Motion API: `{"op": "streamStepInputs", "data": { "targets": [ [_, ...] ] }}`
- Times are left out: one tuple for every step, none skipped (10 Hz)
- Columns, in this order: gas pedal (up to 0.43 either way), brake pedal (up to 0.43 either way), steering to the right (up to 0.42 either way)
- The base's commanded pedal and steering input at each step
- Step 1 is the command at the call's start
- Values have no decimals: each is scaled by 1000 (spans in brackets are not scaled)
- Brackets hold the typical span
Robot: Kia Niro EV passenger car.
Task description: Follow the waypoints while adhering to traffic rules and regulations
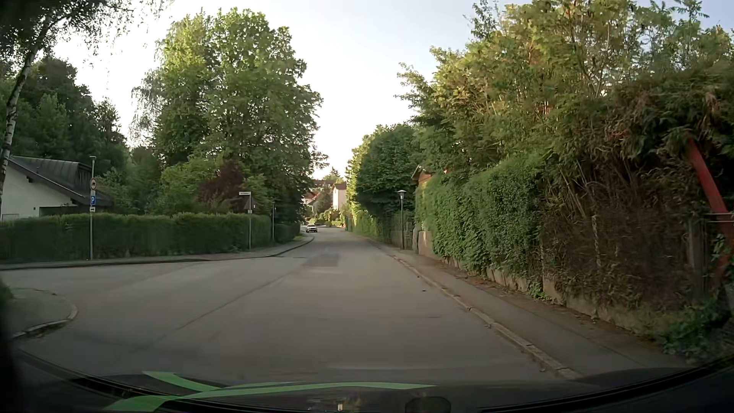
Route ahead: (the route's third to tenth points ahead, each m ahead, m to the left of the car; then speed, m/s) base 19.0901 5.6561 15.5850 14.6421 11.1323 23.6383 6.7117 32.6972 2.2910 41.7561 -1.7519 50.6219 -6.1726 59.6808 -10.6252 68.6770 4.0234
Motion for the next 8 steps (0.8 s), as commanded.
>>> {"op": "streamStepInputs", "data": {
  "targets": [
    [0, 73, -23],
    [0, 85, -23],
    [0, 91, -23],
    [0, 116, -23],
    [0, 134, -24],
    [0, 140, -25],
    [0, 146, -26],
    [0, 146, -30]
  ]
}}
